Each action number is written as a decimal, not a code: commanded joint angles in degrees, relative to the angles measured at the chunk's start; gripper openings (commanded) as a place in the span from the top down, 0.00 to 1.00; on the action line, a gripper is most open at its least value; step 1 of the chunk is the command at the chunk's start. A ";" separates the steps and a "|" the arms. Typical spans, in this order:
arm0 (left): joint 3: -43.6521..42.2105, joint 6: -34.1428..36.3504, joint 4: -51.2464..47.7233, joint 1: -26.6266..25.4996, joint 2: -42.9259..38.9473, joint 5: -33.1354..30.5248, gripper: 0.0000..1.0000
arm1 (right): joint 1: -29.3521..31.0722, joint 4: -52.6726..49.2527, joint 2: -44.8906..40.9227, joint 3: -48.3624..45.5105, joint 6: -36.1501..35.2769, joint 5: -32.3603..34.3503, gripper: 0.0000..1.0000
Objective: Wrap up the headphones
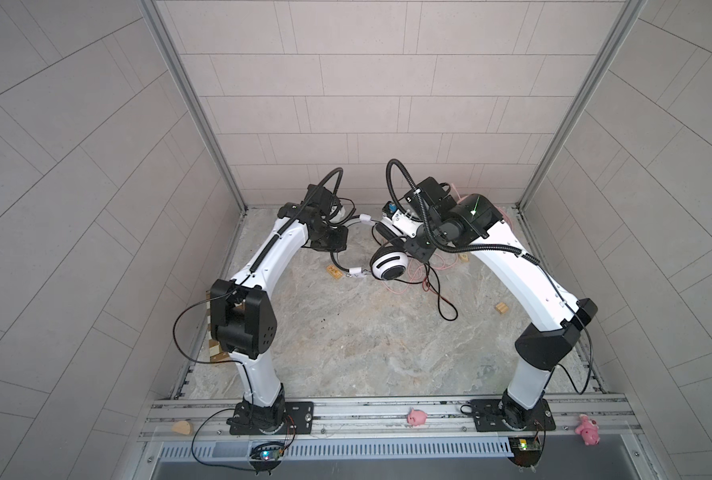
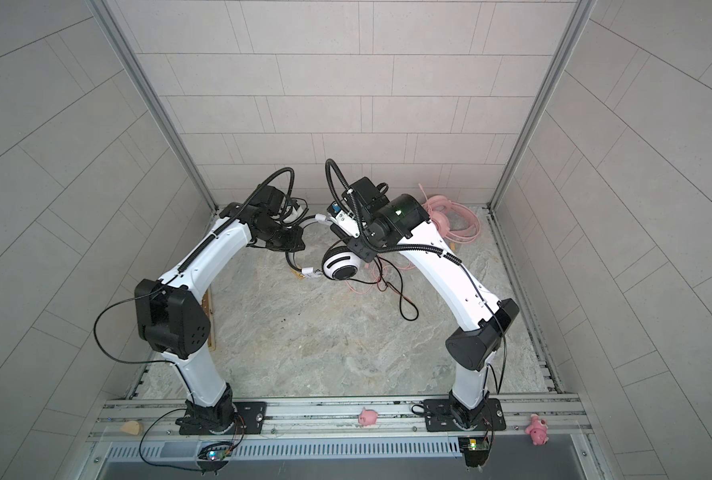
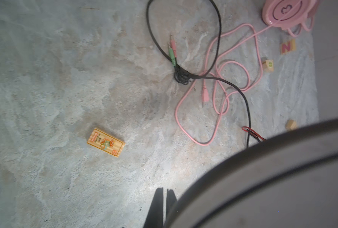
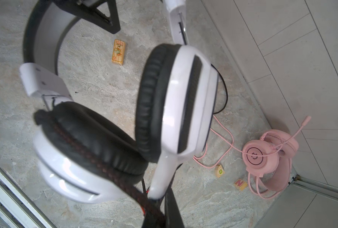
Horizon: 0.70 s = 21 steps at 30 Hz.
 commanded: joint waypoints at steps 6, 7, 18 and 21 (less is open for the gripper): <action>2.66 4.58 -2.89 -2.88 -1.33 5.06 1.00 | -5.10 3.41 -2.89 -4.28 -0.96 2.70 1.00; 2.66 4.64 -2.83 -3.02 -1.33 5.02 1.00 | -5.66 3.48 -2.83 -4.36 -0.86 3.66 1.00; 3.17 6.29 -3.70 -6.16 -0.87 3.31 1.00 | -6.08 12.52 -2.67 -6.71 -0.03 -3.10 1.00; 2.97 6.49 -3.53 -6.20 -1.80 2.07 1.00 | -7.03 17.88 -3.86 -12.33 1.09 -2.35 1.00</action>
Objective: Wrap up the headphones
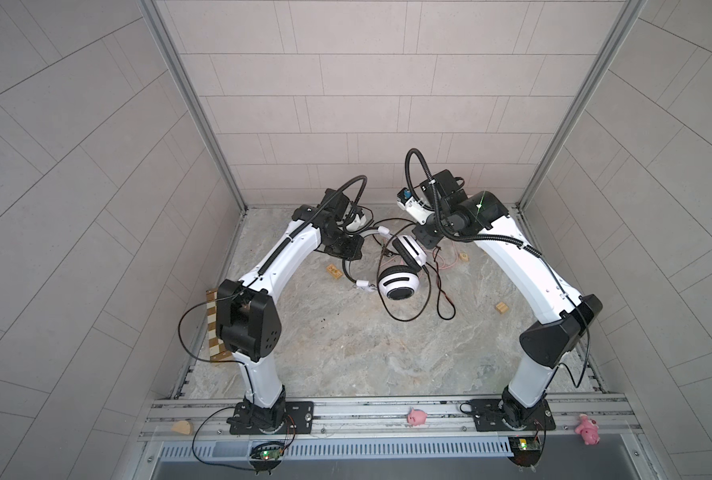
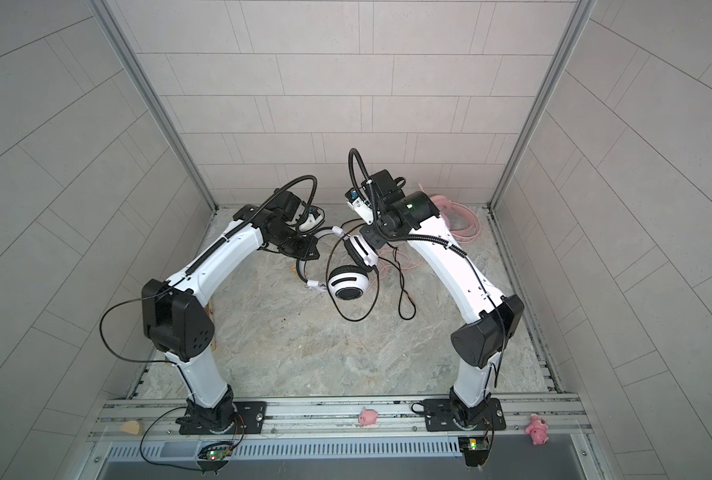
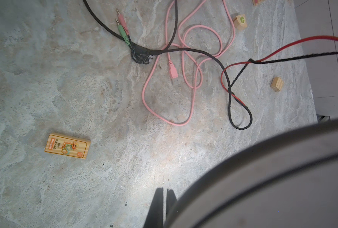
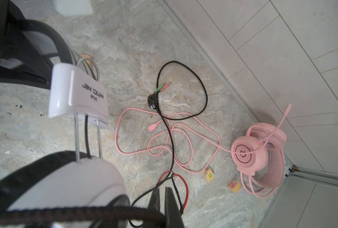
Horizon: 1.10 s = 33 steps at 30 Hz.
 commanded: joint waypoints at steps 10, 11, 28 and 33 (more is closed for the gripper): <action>-0.31 0.04 3.35 -0.24 -6.09 -3.47 1.00 | -7.10 15.85 -3.21 -14.41 6.48 -3.00 1.00; -0.50 -0.06 3.59 -0.17 -6.38 -3.48 1.00 | -7.35 16.86 -3.58 -15.47 6.89 -3.07 1.00; -8.33 -5.58 16.00 0.05 -14.27 0.15 1.00 | -10.00 29.88 -5.42 -30.98 13.78 -7.40 1.00; -9.79 -6.09 18.27 0.40 -16.00 1.28 1.00 | -10.56 33.15 -5.36 -34.41 16.81 -8.24 1.00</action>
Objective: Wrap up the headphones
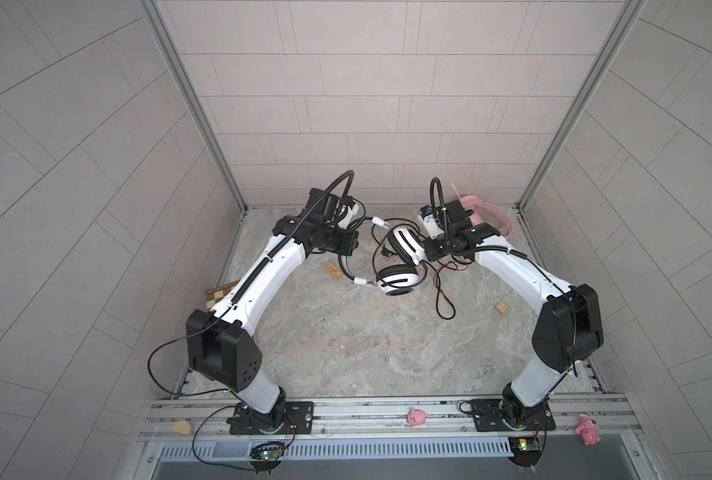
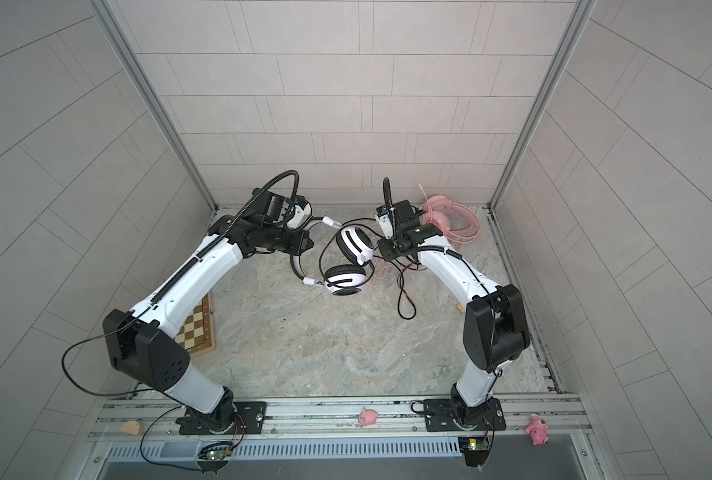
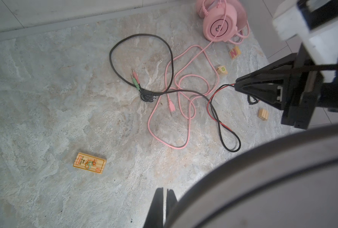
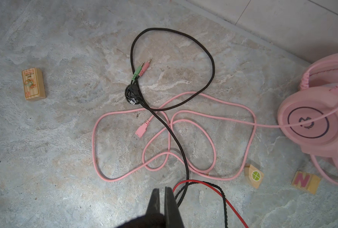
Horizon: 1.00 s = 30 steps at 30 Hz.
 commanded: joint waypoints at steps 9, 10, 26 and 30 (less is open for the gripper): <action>-3.69 -5.54 11.03 1.31 -5.40 7.81 1.00 | -0.54 13.69 -1.34 -7.40 9.85 -8.85 1.00; -4.30 -6.40 12.48 1.73 -5.78 9.50 1.00 | -0.50 15.49 -1.09 -8.41 10.55 -9.77 1.00; -8.17 -9.60 19.90 3.59 -9.45 13.69 1.00 | -1.45 20.25 5.82 -13.19 14.49 -5.94 1.00; -8.96 -11.11 21.77 3.91 -10.25 14.66 1.00 | -2.45 21.82 7.19 -13.74 14.47 -6.99 1.00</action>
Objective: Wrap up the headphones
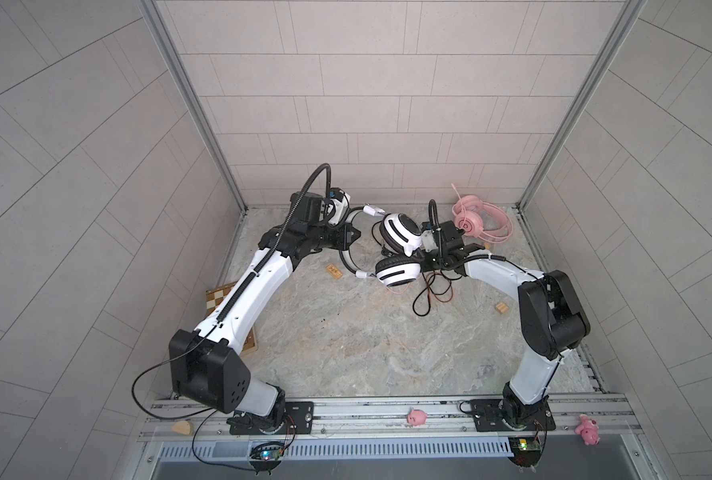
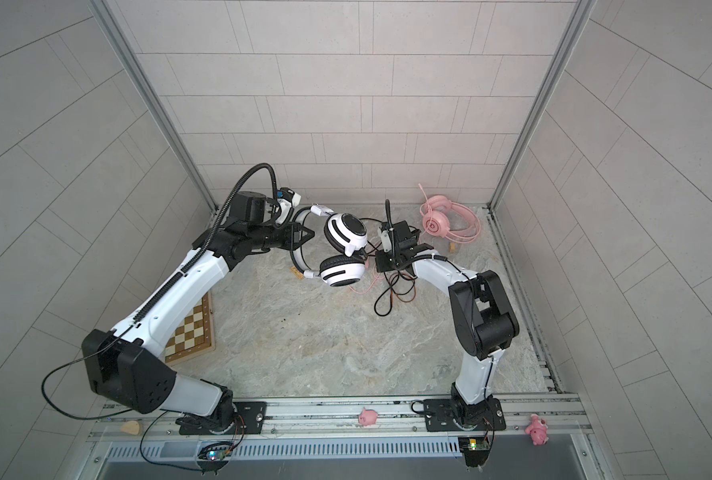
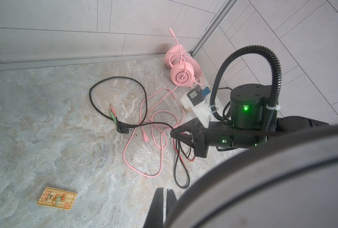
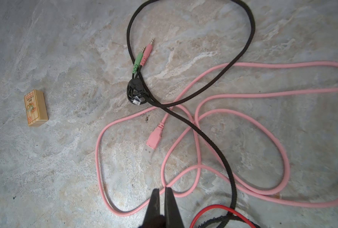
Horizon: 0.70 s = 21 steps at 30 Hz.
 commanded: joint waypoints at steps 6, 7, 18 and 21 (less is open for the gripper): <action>2.61 -6.55 2.21 0.29 -2.65 2.69 1.00 | -1.36 4.57 2.18 0.63 2.15 -5.73 0.85; 2.76 -7.09 2.00 0.23 -2.78 2.67 1.00 | -1.36 5.64 1.80 0.27 2.66 -6.14 0.82; 16.52 -10.58 -7.14 0.07 3.84 9.44 1.00 | 1.08 24.18 7.71 -3.00 10.06 -14.65 0.56; 18.83 -11.53 -8.45 0.13 4.01 8.89 1.00 | 2.49 23.97 10.34 -1.65 9.08 -13.66 0.55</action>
